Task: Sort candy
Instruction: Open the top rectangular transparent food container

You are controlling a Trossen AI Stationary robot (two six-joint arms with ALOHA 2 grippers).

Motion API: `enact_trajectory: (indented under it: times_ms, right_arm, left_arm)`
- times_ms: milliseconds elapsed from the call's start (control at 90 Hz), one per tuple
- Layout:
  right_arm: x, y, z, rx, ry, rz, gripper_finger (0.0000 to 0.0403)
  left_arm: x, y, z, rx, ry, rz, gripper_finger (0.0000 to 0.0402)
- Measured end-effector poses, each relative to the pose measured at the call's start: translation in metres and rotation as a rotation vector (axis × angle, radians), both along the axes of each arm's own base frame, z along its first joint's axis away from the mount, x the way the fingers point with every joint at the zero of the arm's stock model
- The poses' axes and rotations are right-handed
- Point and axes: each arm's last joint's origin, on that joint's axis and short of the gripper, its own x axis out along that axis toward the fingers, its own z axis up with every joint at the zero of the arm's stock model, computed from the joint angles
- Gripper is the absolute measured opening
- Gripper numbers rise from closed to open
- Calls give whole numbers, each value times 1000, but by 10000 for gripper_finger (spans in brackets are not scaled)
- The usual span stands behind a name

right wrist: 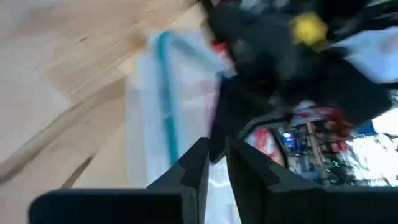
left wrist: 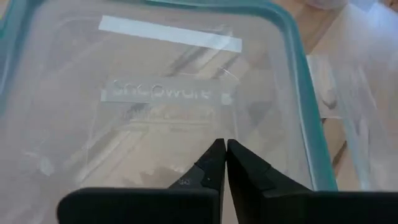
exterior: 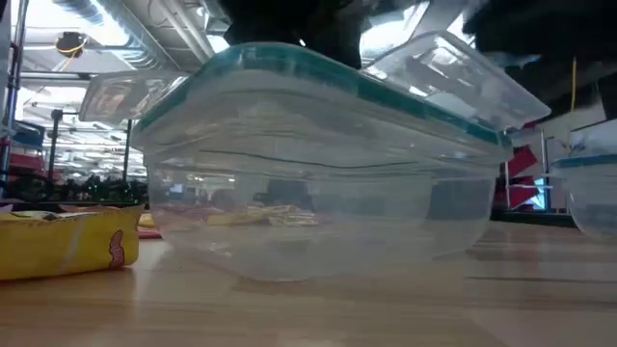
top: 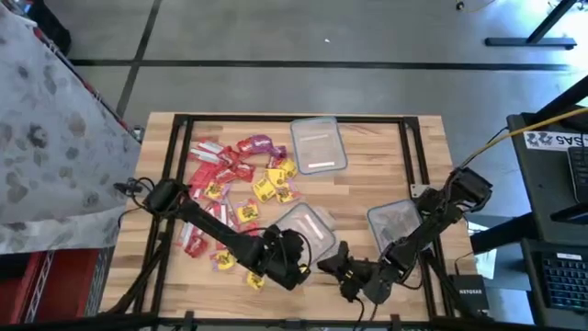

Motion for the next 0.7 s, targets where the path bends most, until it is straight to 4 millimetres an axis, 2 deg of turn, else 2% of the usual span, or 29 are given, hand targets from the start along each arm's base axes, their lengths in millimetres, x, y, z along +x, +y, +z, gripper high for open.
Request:
enact_trajectory:
  times_ms: [122, 278, 367, 467, 589, 700]
  right_arm:
    - [-1, 3, -2, 51, 47, 75, 69]
    - [-2, 6, -3, 92, 100, 174, 141]
    - [0, 2, -4, 75, 96, 146, 184]
    - [5, -6, -6, 55, 109, 105, 216]
    - [15, -16, -8, 88, 109, 44, 219]
    - [19, -22, -8, 178, 99, -36, 182]
  left_arm:
    - [0, 0, 0, 2, -1, 1, 0]
    - [0, 0, 0, 5, -3, 3, 0]
    - [0, 0, 0, 5, -4, 3, 0]
    - [0, 0, 0, 5, -5, 4, 0]
    - [0, 0, 1, 3, -8, 6, 0]
    - [0, -1, 1, 4, -8, 4, 0]
